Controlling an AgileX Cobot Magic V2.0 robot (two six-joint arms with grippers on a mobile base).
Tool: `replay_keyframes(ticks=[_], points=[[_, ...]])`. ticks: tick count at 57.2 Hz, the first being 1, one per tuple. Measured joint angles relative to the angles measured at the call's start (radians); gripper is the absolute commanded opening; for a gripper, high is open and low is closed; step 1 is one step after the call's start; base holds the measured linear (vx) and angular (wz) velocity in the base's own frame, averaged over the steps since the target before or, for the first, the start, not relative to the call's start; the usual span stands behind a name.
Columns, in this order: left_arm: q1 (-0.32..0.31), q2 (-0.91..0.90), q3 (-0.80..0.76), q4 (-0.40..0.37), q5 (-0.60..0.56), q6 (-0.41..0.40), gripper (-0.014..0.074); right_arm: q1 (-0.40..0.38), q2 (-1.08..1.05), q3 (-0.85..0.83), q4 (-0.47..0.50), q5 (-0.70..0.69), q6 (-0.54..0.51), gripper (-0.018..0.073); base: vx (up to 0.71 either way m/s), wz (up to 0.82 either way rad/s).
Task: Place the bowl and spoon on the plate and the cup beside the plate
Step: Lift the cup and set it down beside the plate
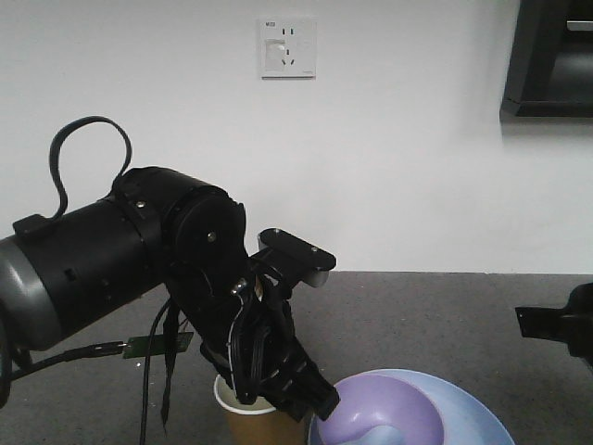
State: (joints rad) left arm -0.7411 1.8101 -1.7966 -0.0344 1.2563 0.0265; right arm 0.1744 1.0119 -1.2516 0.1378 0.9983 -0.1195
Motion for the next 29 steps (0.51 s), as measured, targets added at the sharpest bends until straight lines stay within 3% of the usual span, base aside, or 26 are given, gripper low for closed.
replay_keyframes(ticks=[29], points=[[0.000,-0.045,0.000,-0.001,0.000,-0.002,0.0493,0.000,0.000,0.000,0.000,0.000,0.000,0.0582,0.00,0.00]])
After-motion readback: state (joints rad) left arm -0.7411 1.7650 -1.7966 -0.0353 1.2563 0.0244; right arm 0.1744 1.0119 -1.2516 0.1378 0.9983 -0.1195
